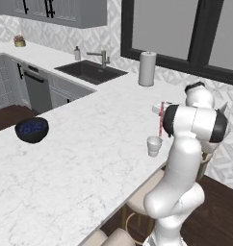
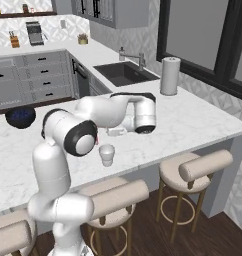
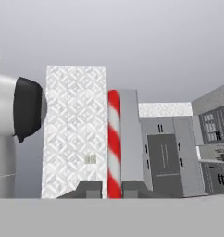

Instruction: Take a straw from the drawer in front and place it inside the glass cup on the dining counter.

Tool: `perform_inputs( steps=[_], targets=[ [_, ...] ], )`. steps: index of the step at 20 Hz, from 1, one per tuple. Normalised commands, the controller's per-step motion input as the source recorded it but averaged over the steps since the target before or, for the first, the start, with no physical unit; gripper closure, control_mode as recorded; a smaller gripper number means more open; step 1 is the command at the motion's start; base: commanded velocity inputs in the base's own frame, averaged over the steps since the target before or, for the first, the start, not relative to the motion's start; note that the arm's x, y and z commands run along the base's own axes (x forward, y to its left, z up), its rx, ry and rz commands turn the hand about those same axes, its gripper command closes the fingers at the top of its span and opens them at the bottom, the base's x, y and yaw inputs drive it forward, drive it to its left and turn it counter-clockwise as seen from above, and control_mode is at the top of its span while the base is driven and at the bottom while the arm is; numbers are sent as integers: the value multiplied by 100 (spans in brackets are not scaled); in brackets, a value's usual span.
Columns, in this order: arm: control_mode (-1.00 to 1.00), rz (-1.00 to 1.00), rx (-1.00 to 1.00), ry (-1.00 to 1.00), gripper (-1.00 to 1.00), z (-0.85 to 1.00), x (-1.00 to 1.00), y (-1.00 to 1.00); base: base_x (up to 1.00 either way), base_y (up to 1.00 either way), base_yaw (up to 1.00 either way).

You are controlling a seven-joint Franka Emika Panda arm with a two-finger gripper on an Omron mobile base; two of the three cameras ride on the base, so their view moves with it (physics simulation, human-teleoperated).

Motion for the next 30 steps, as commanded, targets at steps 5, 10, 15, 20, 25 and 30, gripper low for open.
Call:
perform_inputs(
  steps=[5, 10, 15, 20, 25, 30],
  targets=[
    [-100, 0, 0, 0, 100, -7, 22, -12, 0, 0, 0],
    [-100, 0, 0, 0, 100, -28, 24, -7, 0, 0, 0],
    [-100, 0, -1, 0, 100, -41, 19, 0, 0, 0, 0],
    [-100, 0, 0, 0, 100, -30, 23, -3, 0, 0, 0],
    [-100, 0, 0, 0, 100, -28, 21, -10, 0, 0, 0],
    [-100, 0, 0, 0, 100, -30, 26, -3, 0, 0, 0]
  ],
)
